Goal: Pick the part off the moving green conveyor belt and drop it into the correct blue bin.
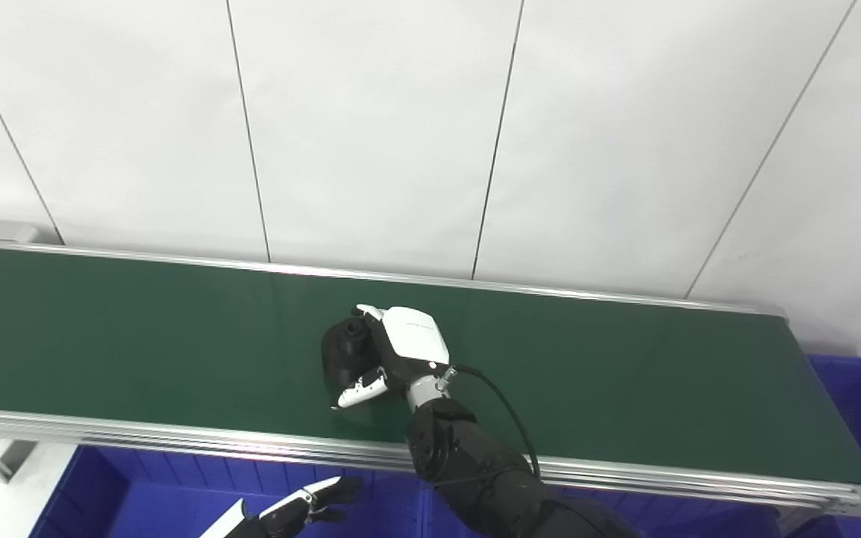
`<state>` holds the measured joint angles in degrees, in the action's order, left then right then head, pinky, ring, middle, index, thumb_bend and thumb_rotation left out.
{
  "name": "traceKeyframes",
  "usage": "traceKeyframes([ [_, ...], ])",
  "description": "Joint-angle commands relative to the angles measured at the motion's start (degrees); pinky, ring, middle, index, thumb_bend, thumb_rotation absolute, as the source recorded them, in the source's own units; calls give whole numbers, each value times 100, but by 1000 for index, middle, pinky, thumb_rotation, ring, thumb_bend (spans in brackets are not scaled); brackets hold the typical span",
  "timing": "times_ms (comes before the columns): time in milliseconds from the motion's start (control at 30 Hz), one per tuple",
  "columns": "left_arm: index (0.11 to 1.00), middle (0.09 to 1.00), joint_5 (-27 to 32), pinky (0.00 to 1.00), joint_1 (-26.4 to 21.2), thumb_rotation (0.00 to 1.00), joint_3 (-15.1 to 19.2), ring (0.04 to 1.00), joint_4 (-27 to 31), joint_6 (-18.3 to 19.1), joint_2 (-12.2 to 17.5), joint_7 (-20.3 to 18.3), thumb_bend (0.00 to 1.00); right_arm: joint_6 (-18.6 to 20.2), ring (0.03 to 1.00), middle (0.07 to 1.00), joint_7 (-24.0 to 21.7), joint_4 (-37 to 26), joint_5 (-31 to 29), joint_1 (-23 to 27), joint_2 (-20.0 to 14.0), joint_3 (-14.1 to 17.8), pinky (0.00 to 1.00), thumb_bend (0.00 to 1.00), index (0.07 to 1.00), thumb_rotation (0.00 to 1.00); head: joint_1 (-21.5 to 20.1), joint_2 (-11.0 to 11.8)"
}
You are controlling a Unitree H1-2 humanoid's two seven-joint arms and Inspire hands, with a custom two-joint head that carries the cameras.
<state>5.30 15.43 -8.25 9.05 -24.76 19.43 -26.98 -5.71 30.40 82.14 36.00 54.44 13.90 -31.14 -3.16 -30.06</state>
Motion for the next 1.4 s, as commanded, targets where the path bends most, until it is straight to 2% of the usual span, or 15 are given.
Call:
traceKeyframes([
  [0,895,916,115,835,37,605,14,900,243,-157,88,40,539,134,775,816,168,-43,6,349,155,-27,706,922,825,250,36,-9],
  [67,896,916,91,837,81,607,27,901,326,-126,109,49,542,152,736,777,209,-32,8,340,178,-39,675,915,799,223,65,-15],
  [133,896,917,74,838,110,614,40,901,380,-100,131,59,548,125,673,699,197,-26,-31,324,194,-13,631,896,732,142,67,-23],
  [300,896,918,174,841,140,624,68,900,478,5,204,65,567,129,602,626,4,4,-163,286,236,57,563,854,602,15,70,-39],
  [333,896,919,209,842,141,625,67,900,492,26,217,62,570,137,586,601,8,10,-147,274,236,26,541,786,569,6,71,-54],
  [400,901,924,298,851,134,617,57,905,504,62,248,46,575,136,526,519,22,20,-133,241,233,-13,466,573,494,0,71,-56],
  [600,897,916,446,856,49,616,106,903,605,231,311,49,597,115,452,498,-78,42,-89,150,181,-145,388,521,498,0,61,-57],
  [833,889,909,698,846,-66,602,229,891,683,277,337,41,591,38,478,520,140,47,10,-59,59,-390,356,496,540,0,26,-99],
  [1100,891,911,695,849,-146,647,226,894,620,276,325,11,613,-76,472,518,438,26,-20,-115,1,-411,349,494,554,0,-7,-84],
  [1367,888,909,728,845,-300,640,193,892,412,328,301,-30,627,-192,483,516,695,-25,-128,-4,-124,-306,381,499,515,0,-235,-23],
])
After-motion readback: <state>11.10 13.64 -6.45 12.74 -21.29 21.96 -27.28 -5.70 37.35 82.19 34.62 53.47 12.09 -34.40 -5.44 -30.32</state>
